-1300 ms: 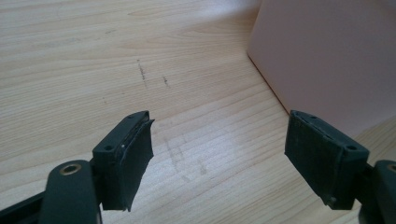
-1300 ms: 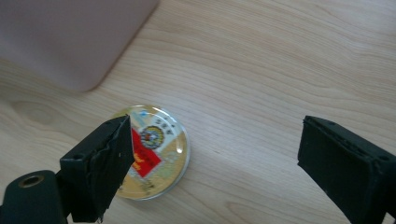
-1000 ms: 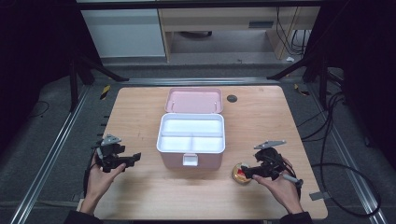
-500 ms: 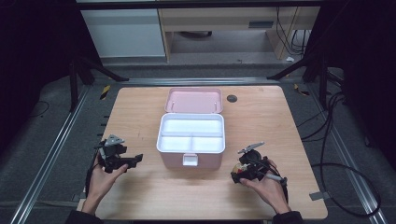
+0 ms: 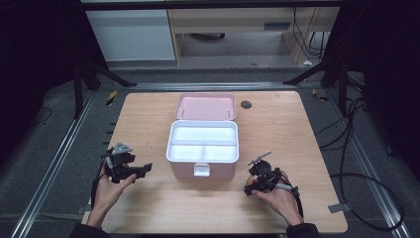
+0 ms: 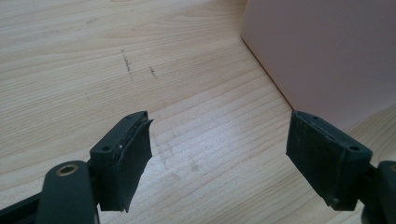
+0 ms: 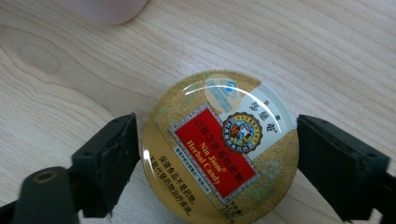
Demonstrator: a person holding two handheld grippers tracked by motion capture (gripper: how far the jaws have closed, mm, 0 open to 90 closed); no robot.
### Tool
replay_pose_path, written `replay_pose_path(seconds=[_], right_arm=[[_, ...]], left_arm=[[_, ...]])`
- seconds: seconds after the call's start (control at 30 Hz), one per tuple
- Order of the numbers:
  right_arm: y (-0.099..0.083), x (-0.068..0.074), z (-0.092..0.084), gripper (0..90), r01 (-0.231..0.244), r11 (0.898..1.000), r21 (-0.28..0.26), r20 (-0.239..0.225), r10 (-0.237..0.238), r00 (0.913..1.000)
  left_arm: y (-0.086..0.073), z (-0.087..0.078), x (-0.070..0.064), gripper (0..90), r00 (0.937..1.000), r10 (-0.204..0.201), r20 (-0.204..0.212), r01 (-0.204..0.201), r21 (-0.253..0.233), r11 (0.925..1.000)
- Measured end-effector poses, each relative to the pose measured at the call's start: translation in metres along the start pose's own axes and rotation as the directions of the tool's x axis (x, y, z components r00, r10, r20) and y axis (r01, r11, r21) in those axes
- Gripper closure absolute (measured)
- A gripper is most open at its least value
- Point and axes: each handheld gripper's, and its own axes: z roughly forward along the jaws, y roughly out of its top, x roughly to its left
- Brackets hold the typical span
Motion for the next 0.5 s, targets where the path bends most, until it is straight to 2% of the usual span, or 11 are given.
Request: replay_pose_path(seconds=[0.1, 0.33, 0.5], right_arm=[[0.000, -0.002, 0.003, 19.5, -0.011, 1.000, 0.019, -0.011, 0.011, 0.9999], [0.000, -0.005, 0.002, 20.3, -0.020, 0.999, 0.030, -0.028, 0.021, 0.9994], [-0.010, -0.027, -0.012, 20.4, -0.080, 0.997, -0.010, -0.031, 0.079, 0.9964]], left_arm=[[0.000, 0.001, 0.000, 21.5, 1.0000, -0.003, 0.001, 0.003, 0.001, 1.0000], [0.000, 0.001, 0.000, 21.5, 1.0000, -0.004, 0.003, 0.004, 0.002, 1.0000], [0.001, 0.000, 0.002, 21.6, 1.0000, -0.003, 0.002, 0.003, 0.002, 1.0000]])
